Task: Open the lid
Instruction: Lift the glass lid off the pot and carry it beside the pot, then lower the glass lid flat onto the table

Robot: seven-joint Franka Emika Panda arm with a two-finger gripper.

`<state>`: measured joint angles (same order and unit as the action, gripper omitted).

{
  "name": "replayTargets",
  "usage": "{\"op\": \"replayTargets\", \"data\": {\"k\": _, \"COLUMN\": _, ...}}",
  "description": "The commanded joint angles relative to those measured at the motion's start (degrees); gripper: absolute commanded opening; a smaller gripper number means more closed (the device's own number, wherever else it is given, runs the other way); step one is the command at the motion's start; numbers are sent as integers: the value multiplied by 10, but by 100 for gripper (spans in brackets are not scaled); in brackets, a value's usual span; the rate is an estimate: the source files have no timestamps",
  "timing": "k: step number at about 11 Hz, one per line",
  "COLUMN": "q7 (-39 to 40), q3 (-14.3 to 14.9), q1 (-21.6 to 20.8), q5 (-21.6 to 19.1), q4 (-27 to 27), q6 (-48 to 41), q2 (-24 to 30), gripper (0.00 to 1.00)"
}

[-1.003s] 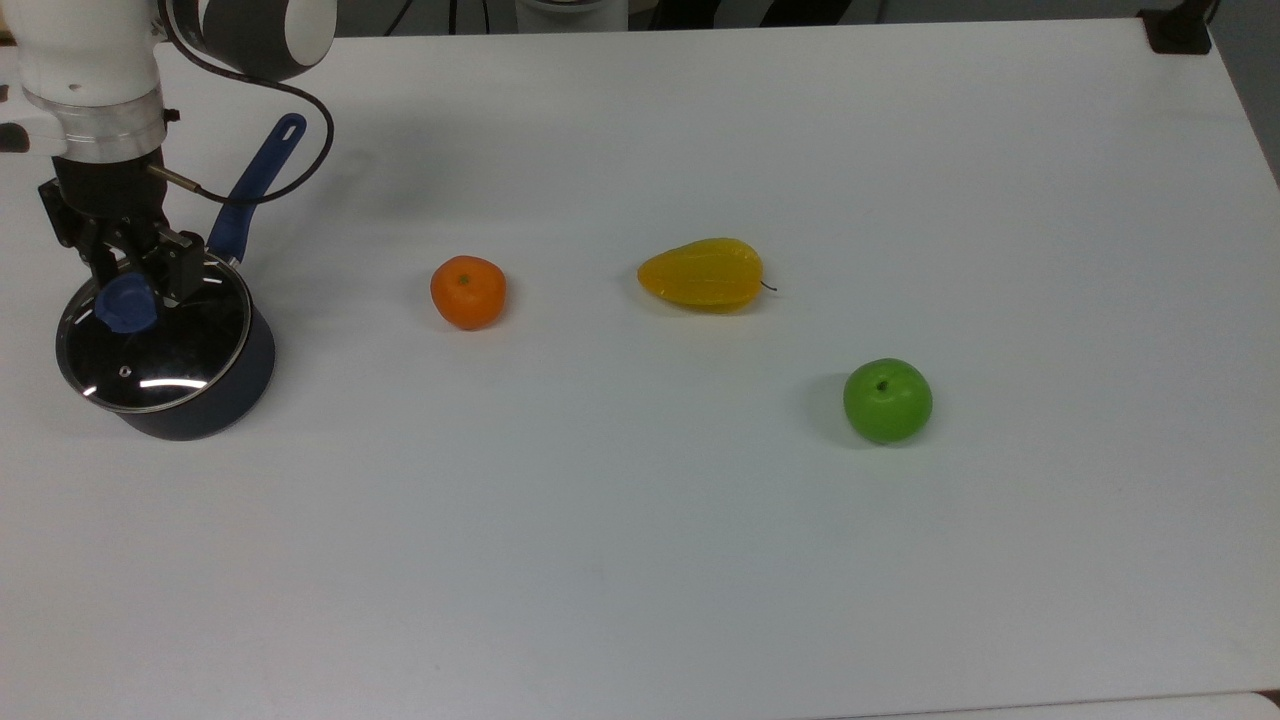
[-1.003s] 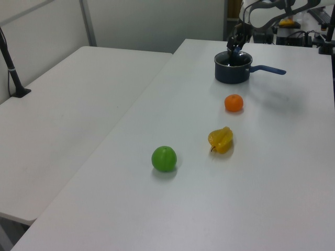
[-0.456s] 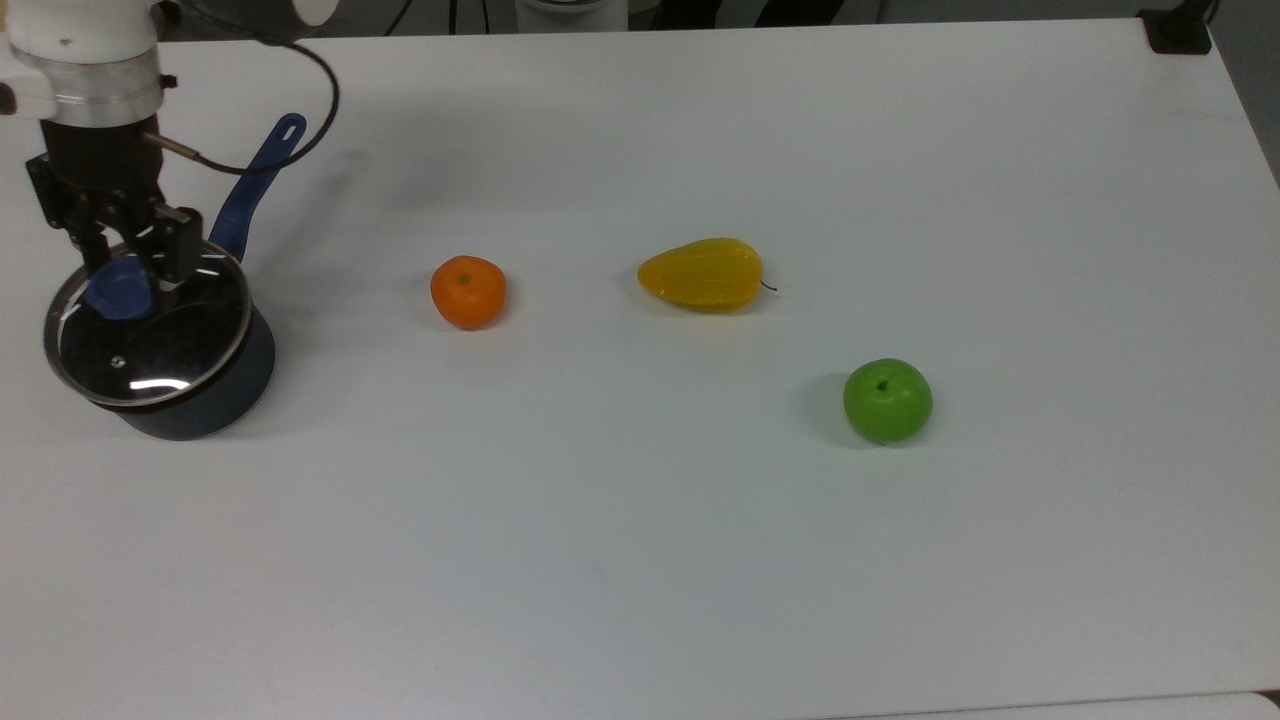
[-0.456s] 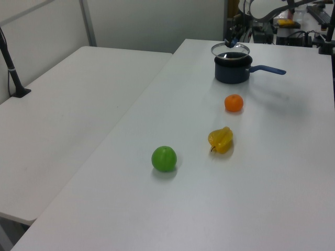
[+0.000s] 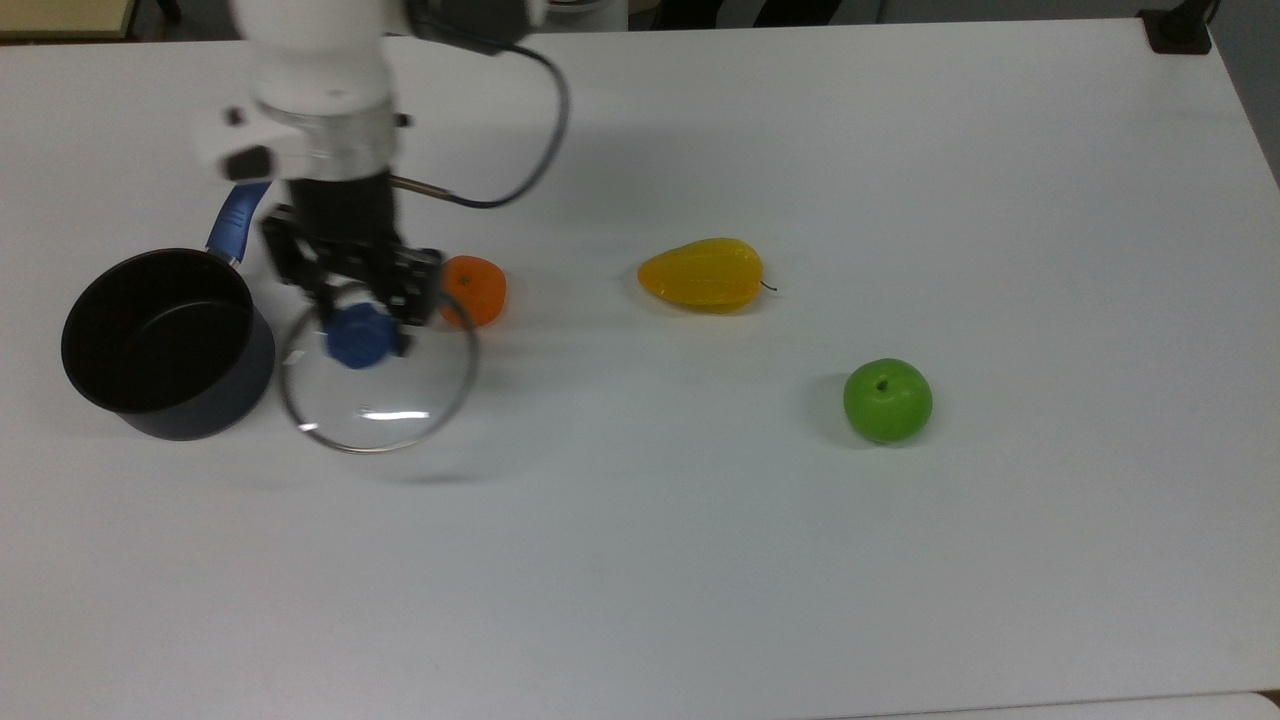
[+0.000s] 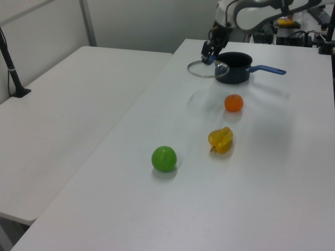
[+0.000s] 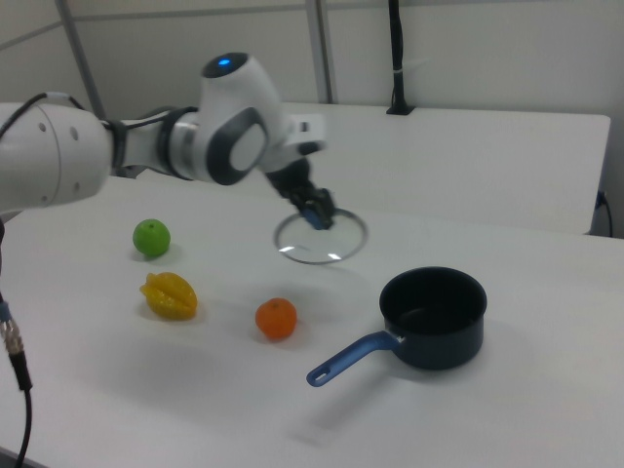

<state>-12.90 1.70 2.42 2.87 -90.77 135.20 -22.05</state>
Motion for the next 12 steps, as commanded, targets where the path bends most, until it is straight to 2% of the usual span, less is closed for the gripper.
{"op": "replayTargets", "data": {"k": 1, "q7": -23, "q3": 8, "q1": -85, "q5": 9, "q4": -11, "q6": -7, "q2": -9, "gripper": 52}}
{"op": "replayTargets", "data": {"k": 5, "q7": -35, "q3": 9, "q1": -152, "q5": 21, "q4": -8, "q6": 3, "q2": -51, "gripper": 52}}
{"op": "replayTargets", "data": {"k": 7, "q7": -35, "q3": 9, "q1": -158, "q5": 36, "q4": -8, "q6": 36, "q2": -69, "gripper": 52}}
{"op": "replayTargets", "data": {"k": 10, "q7": -34, "q3": 9, "q1": -160, "q5": 37, "q4": -8, "q6": 84, "q2": -90, "gripper": 54}}
{"op": "replayTargets", "data": {"k": 12, "q7": -34, "q3": 9, "q1": -160, "q5": 44, "q4": -10, "q6": 91, "q2": -91, "gripper": 57}}
